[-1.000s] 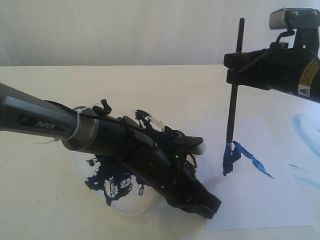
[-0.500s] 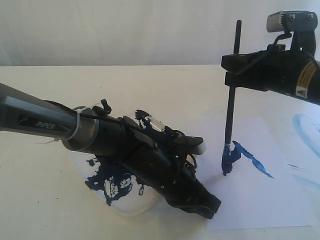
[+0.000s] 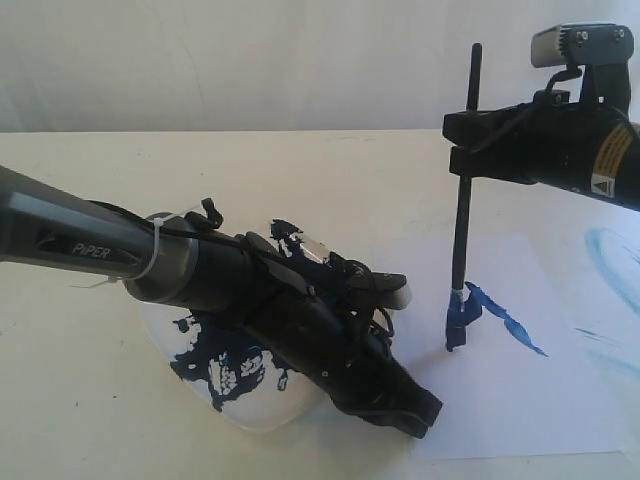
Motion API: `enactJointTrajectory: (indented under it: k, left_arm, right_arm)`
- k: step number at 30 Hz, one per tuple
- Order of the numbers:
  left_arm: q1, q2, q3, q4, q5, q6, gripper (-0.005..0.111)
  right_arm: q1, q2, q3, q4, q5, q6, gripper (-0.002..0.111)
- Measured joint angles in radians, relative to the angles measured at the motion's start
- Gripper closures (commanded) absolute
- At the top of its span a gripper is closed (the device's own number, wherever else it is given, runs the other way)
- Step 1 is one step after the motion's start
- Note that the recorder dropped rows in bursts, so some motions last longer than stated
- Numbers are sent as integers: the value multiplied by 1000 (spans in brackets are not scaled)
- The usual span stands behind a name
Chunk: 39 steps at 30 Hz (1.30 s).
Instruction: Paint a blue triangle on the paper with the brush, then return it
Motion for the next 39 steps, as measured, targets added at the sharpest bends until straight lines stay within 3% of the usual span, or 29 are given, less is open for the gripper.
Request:
enactJointTrajectory:
  k: [39]
  left_arm:
    - [0,0,0,0,0,0,107]
  right_arm:
    - [0,0,0,-15,122,-18,108]
